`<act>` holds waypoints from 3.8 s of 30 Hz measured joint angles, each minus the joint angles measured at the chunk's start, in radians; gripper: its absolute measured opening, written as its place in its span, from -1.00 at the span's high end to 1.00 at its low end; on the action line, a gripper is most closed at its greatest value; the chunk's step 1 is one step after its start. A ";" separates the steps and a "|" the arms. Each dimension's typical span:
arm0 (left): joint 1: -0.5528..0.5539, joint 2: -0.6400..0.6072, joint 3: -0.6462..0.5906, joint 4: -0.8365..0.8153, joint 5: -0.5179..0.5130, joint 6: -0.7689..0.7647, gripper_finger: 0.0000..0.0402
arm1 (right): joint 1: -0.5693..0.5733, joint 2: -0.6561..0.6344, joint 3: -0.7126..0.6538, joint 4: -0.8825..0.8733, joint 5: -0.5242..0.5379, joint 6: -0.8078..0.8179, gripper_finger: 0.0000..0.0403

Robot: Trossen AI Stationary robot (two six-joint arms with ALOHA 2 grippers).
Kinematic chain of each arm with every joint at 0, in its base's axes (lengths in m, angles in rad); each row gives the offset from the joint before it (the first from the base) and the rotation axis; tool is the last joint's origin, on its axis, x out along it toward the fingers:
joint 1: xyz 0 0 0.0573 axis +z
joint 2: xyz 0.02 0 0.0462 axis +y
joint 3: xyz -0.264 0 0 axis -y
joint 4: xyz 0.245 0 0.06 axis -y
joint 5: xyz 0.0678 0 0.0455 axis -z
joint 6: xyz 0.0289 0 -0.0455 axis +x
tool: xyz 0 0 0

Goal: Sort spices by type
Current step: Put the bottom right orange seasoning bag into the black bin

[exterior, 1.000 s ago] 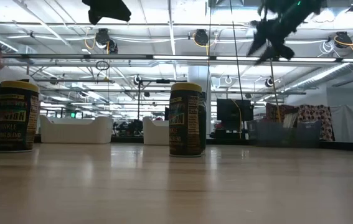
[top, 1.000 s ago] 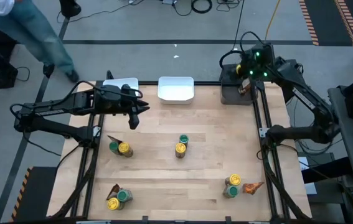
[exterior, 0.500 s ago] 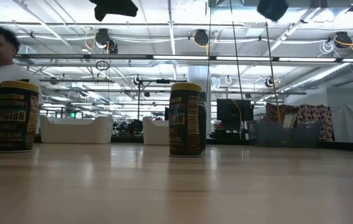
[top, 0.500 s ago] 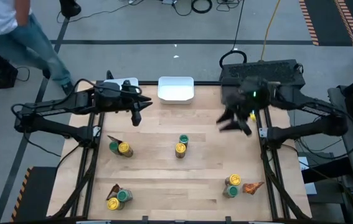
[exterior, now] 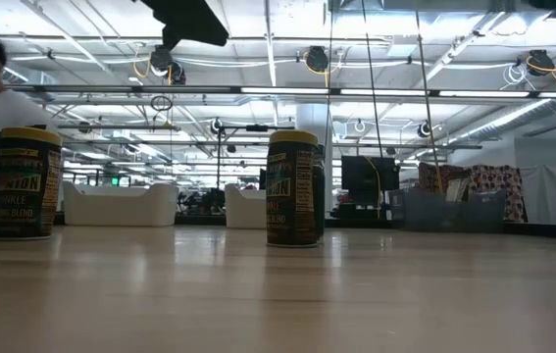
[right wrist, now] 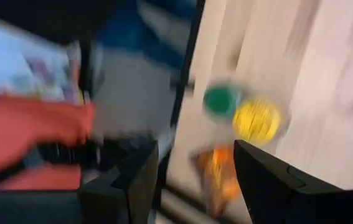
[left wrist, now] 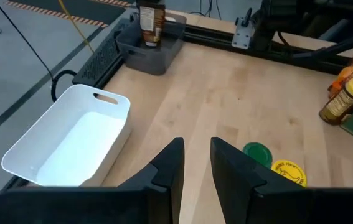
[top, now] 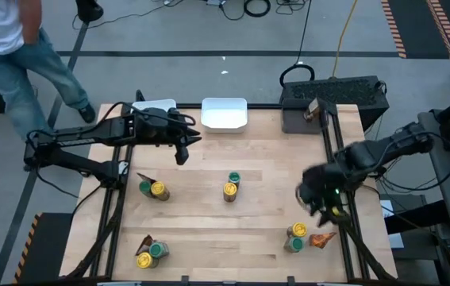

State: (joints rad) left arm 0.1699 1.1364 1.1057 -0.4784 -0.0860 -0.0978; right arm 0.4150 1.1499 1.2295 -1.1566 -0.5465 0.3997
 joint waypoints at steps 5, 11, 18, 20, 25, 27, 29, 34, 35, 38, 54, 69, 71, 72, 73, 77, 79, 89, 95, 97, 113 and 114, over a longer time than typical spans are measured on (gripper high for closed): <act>0.000 0.001 0.000 0.009 -0.026 0.012 0.58 | 0.139 0.075 0.000 -0.076 0.058 -0.049 0.06; 0.000 0.001 0.000 0.032 -0.031 0.027 0.58 | 0.248 0.181 0.000 -0.077 0.084 -0.070 0.06; 0.000 0.001 0.000 0.030 -0.035 0.034 0.58 | 0.367 0.273 0.000 -0.064 0.143 -0.035 0.06; 0.000 0.001 0.000 0.031 -0.035 0.035 0.58 | 0.394 0.286 0.000 -0.057 0.175 -0.007 0.06; 0.000 0.001 0.000 0.052 -0.035 0.035 0.58 | 0.444 0.304 0.000 -0.058 0.287 0.081 0.06; 0.000 0.001 0.000 0.056 -0.035 0.036 0.58 | 0.458 0.312 0.000 -0.058 0.294 0.104 0.06; 0.000 0.001 0.000 0.056 -0.035 0.035 0.58 | 0.476 0.320 0.000 -0.056 0.290 0.130 0.06; 0.000 0.001 0.000 0.061 -0.035 0.035 0.58 | 0.529 0.336 0.000 -0.048 0.329 0.182 0.06; 0.000 0.001 0.000 0.062 -0.035 0.035 0.58 | 0.538 0.341 0.000 -0.047 0.349 0.187 0.06; 0.000 0.001 0.000 0.078 -0.035 0.035 0.58 | 0.553 0.356 0.000 -0.047 0.392 0.191 0.06; 0.000 0.001 0.000 0.113 -0.034 0.028 0.58 | 0.556 0.364 -0.249 0.190 0.395 0.269 0.06; 0.000 0.001 0.000 0.110 -0.029 0.027 0.58 | 0.556 0.361 -0.402 0.386 0.486 0.405 0.11; 0.000 0.001 0.000 0.110 -0.029 0.028 0.58 | 0.556 0.361 -0.403 0.386 0.486 0.404 0.20; 0.000 0.001 0.000 0.110 -0.029 0.029 0.58 | 0.556 0.361 -0.403 0.386 0.485 0.404 0.26; 0.000 0.001 0.000 0.110 -0.029 0.029 0.58 | 0.556 0.361 -0.403 0.386 0.484 0.404 0.32; 0.000 0.001 0.000 0.110 -0.029 0.030 0.58 | 0.556 0.361 -0.403 0.386 0.480 0.403 0.60; 0.000 0.001 0.000 0.110 -0.030 0.030 0.58 | 0.556 0.361 -0.403 0.385 0.476 0.402 0.72; 0.000 0.001 0.000 0.110 -0.035 0.033 0.58 | 0.558 0.315 -0.399 0.336 0.448 0.474 0.84; 0.000 0.001 0.000 0.110 -0.035 0.041 0.58 | 0.579 0.224 -0.309 0.178 0.455 0.530 0.85; 0.000 0.001 0.000 0.110 -0.035 0.056 0.58 | 0.582 0.186 -0.268 0.131 0.457 0.560 0.84; 0.000 0.001 0.000 0.133 -0.046 0.087 0.58 | 0.380 0.080 0.113 -0.319 0.871 0.651 0.85; 0.001 0.001 0.000 0.133 -0.046 0.087 0.58 | 0.343 0.079 0.123 -0.324 0.898 0.642 0.85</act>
State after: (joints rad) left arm 0.1707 1.1370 1.1057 -0.3450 -0.1322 -0.0105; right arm 0.7575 1.2293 1.3521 -1.4805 0.3512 1.0421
